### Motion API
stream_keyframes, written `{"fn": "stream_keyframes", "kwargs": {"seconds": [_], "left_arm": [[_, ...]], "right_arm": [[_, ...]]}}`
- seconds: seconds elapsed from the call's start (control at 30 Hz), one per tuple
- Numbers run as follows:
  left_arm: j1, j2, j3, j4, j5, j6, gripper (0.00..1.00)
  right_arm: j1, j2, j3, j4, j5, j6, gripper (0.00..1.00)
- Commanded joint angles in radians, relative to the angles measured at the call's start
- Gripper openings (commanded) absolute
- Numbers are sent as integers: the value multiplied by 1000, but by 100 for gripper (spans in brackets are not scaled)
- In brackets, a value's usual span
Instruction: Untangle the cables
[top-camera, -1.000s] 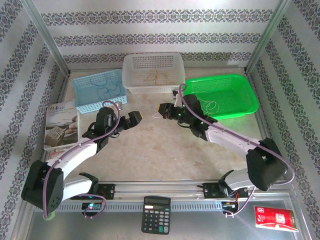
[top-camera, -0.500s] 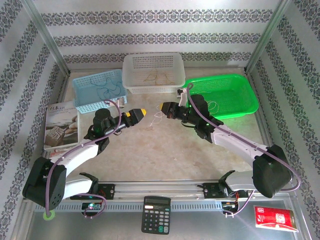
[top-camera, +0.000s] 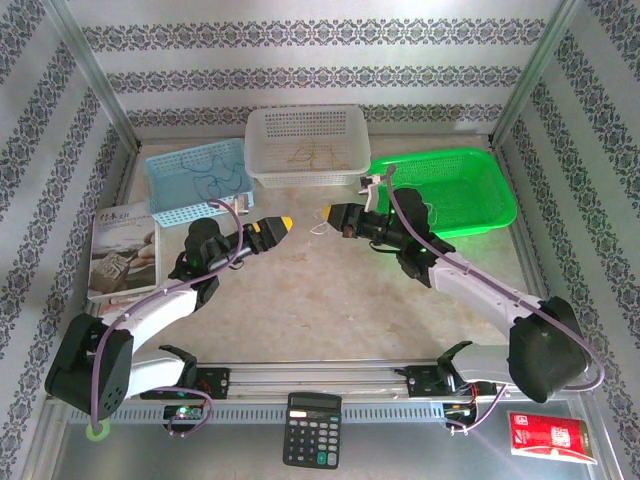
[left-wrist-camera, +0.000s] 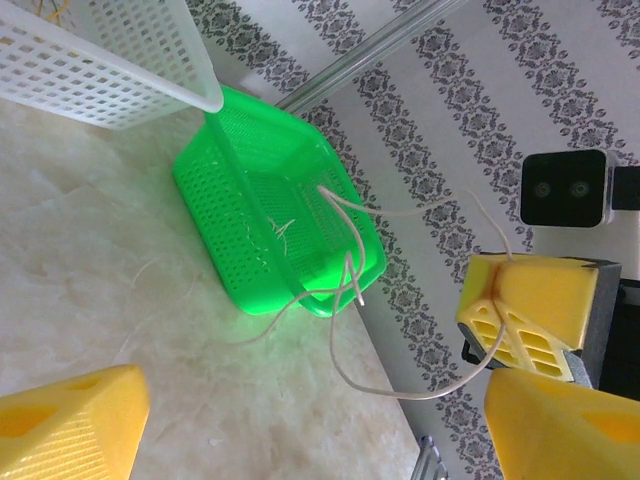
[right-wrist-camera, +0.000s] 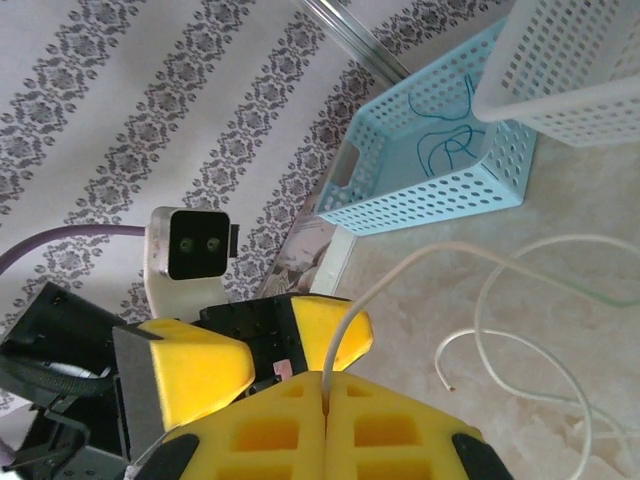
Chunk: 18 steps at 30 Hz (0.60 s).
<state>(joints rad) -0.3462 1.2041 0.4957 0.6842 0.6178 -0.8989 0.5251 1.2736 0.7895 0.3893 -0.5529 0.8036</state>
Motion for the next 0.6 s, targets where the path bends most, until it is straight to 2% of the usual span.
{"fn": "stream_keyframes", "kwargs": {"seconds": [0.0,0.57], "left_arm": [[-8,25,37,59,19,-21,86],[-78,141,115,174,40,-74,77]], "right_arm": [[-11,-38,-13,62,-79,-35,0],[28,26,24,99,-125,-24,0]]}}
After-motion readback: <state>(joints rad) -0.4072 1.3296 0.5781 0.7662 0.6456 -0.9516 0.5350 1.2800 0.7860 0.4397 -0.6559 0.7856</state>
